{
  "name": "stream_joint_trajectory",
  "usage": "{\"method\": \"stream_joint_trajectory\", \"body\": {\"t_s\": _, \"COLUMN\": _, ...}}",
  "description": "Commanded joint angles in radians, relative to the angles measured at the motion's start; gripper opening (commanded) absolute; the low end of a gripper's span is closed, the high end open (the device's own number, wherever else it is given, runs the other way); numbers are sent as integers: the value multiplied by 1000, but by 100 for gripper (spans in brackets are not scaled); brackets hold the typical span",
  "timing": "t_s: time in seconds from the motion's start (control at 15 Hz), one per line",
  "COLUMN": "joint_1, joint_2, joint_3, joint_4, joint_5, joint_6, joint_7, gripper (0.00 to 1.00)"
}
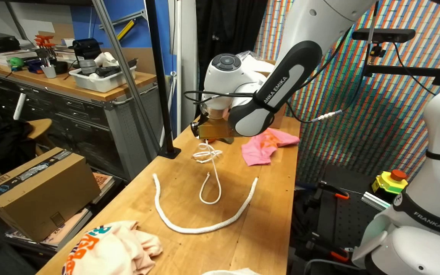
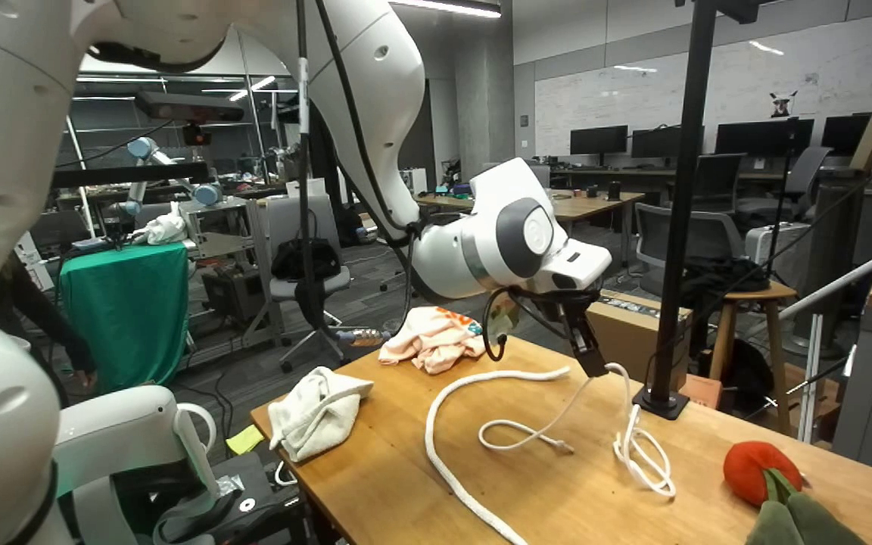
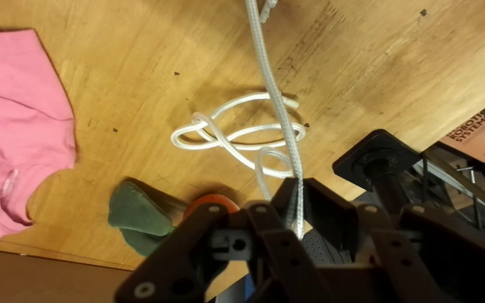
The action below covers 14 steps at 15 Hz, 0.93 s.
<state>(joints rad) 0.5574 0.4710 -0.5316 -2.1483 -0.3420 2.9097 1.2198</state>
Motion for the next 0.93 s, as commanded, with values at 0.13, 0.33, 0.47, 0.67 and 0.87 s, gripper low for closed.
{"method": "stream_joint_trajectory", "body": {"t_s": 0.13, "joint_1": -12, "joint_2": 103, "joint_3": -4, "joint_4": 110, "joint_5": -14, "joint_6": -89, "joint_7": 112, "gripper": 8}}
{"method": "stream_joint_trajectory", "body": {"t_s": 0.33, "joint_1": -31, "joint_2": 129, "joint_3": 13, "joint_4": 141, "joint_5": -19, "joint_6": -148, "joint_7": 143, "gripper": 9}}
{"method": "stream_joint_trajectory", "body": {"t_s": 0.47, "joint_1": -54, "joint_2": 135, "joint_3": 39, "joint_4": 154, "joint_5": -19, "joint_6": -186, "joint_7": 142, "gripper": 38}}
{"method": "stream_joint_trajectory", "body": {"t_s": 0.67, "joint_1": -88, "joint_2": 123, "joint_3": 85, "joint_4": 152, "joint_5": -26, "joint_6": -229, "joint_7": 124, "gripper": 59}}
{"method": "stream_joint_trajectory", "body": {"t_s": 0.87, "joint_1": -128, "joint_2": 85, "joint_3": 143, "joint_4": 127, "joint_5": -23, "joint_6": -244, "joint_7": 85, "gripper": 81}}
